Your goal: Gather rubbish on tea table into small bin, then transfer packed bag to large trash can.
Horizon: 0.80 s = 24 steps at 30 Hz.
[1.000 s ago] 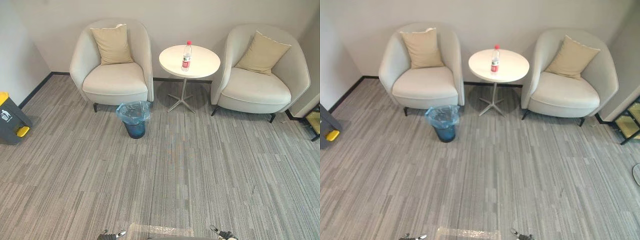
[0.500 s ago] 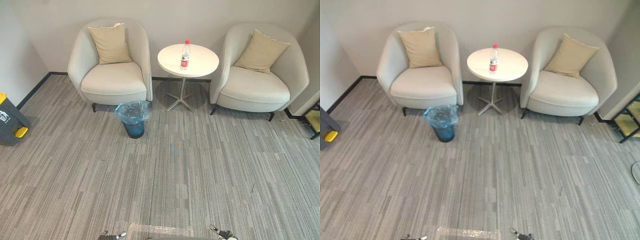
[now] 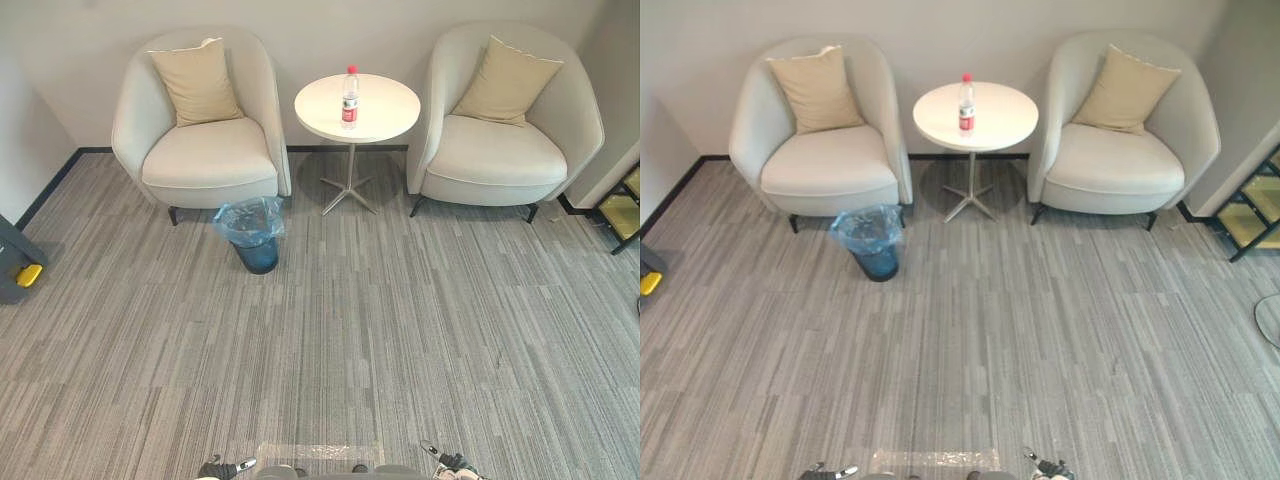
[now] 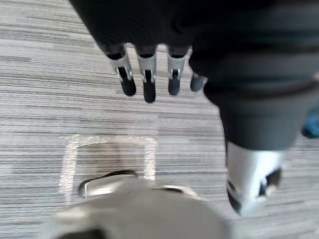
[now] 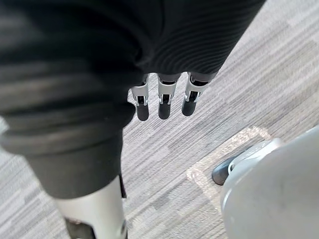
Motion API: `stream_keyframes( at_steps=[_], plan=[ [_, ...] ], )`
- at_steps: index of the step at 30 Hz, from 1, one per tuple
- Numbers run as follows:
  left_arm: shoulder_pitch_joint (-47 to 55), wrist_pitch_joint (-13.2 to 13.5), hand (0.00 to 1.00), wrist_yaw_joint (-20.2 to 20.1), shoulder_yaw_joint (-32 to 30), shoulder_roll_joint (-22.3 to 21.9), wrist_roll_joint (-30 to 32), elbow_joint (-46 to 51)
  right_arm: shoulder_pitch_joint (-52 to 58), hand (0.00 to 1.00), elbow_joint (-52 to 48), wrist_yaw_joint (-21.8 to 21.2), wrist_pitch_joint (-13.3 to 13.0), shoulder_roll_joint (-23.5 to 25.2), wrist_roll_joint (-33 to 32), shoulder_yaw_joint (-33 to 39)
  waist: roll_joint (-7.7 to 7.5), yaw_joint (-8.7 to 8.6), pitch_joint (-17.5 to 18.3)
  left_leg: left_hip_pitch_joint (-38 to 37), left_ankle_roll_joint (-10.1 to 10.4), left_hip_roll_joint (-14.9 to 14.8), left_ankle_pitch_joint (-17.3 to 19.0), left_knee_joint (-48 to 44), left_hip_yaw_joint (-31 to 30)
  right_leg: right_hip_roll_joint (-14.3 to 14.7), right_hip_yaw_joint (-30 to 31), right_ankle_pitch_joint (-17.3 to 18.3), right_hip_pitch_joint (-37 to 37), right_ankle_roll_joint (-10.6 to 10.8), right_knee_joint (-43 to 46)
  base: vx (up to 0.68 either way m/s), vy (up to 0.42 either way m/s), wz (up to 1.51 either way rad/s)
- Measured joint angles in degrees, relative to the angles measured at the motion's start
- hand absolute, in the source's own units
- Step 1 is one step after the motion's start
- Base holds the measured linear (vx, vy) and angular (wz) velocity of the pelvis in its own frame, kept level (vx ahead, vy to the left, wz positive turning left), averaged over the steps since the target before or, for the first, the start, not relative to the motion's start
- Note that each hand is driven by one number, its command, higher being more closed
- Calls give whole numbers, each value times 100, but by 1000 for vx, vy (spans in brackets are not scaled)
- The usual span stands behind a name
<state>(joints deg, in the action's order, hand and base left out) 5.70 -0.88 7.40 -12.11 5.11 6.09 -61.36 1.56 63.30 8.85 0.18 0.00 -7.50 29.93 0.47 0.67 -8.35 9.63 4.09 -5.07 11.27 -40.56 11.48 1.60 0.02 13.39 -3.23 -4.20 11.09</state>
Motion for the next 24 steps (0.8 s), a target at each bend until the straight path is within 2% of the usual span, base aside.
stream_keyframes(
  at_steps=[1,2,5,7,8,9,10,12,13,14,15,16,17,18,19,21,22,24],
  plan=[
    [46,1,0,13,-112,-73,-98,56,-8,0,-116,31,8,-23,-8,-133,65,32,-49,292,-11,-165,151,-604,77,38,94,99,-183,-122,7,193,-3,-29],
    [73,3,0,17,-115,-86,-173,91,14,0,-147,43,8,-38,-9,-157,80,25,-55,415,-5,-187,302,-583,97,22,165,89,-312,-71,-14,268,34,-32],
    [58,12,0,15,-77,-74,-200,116,-26,0,-132,61,12,-18,-15,-148,48,125,-47,601,-133,-121,308,495,222,-131,395,175,-479,-8,-180,245,91,-40],
    [62,11,0,18,44,-51,-202,102,-30,0,-120,81,21,-29,-8,-134,60,125,-36,720,-81,124,-253,1981,144,-332,514,348,-595,118,-349,352,178,-31],
    [71,11,0,19,141,-42,-201,90,-22,0,-97,80,27,-56,2,-111,76,133,-21,727,-92,183,-476,2266,11,-359,545,415,-632,191,-368,367,234,-34],
    [101,7,0,16,192,14,-181,2,-2,0,-63,82,32,-27,14,-68,23,181,30,718,-327,309,-748,2155,4,-490,669,606,-698,288,-288,439,256,-44],
    [129,0,0,20,185,74,-170,-19,49,0,-34,70,39,53,28,-47,-85,199,115,709,-393,372,-462,2045,165,-599,706,627,-644,324,-51,589,286,-52],
    [127,-2,0,21,167,91,-170,-14,77,0,-128,66,35,119,86,-41,-142,288,132,527,-520,407,-369,2040,350,-675,700,552,-379,453,663,504,214,-40],
    [127,-5,0,18,171,116,-164,-14,79,0,-133,59,38,117,103,-47,-177,268,129,192,-600,489,-263,2202,448,-718,641,398,-27,722,1747,446,219,-31],
    [116,-13,0,19,176,123,-162,-2,88,0,-166,50,34,121,143,-96,-188,244,130,-148,-646,570,-222,2406,464,-800,551,115,385,1119,2764,438,207,-24],
    [79,-15,0,20,176,122,-160,-1,95,0,-198,44,30,118,179,-120,-187,236,127,-352,-646,602,-182,2520,466,-847,475,33,622,1238,3370,411,184,-13],
    [-4,-23,0,20,174,111,-160,-2,98,0,-319,36,27,108,269,-177,-169,231,102,-724,-629,623,-112,2714,483,-957,184,39,1025,1214,4200,373,141,-18],
    [-63,-53,0,15,168,90,-161,-4,112,0,-436,24,23,98,309,-284,-137,231,85,-1054,-589,623,-81,2938,508,-1093,-145,77,1367,1138,4580,409,131,-19],
    [-94,-66,0,15,165,83,-162,0,116,0,-504,20,15,98,309,-353,-84,226,65,-1240,-578,618,-74,3084,519,-1185,-365,123,1564,1058,4646,393,77,-12],
    [-170,-75,0,15,137,80,-163,-1,105,0,-605,16,9,93,308,-424,-103,213,54,-1533,-552,613,-58,3295,517,-1331,-724,202,1851,958,4547,331,29,-1],
    [-245,-76,0,18,70,56,-164,-3,75,0,-620,7,-4,108,307,-427,-101,169,31,-1927,-516,545,-37,3514,507,-1367,-1120,279,2064,871,3826,282,-36,10],
    [-268,-66,0,18,70,36,-163,-1,68,0,-624,4,-37,113,307,-437,-89,134,46,-2032,-464,491,-5,3593,501,-1299,-1239,167,2103,841,3010,290,-83,33],
    [-379,-53,0,15,68,-53,-163,-1,4,0,-603,4,-61,127,306,-433,-118,61,27,-2142,-309,462,134,3651,318,-1174,-1118,-318,2136,755,1792,326,-156,54]
  ],
)
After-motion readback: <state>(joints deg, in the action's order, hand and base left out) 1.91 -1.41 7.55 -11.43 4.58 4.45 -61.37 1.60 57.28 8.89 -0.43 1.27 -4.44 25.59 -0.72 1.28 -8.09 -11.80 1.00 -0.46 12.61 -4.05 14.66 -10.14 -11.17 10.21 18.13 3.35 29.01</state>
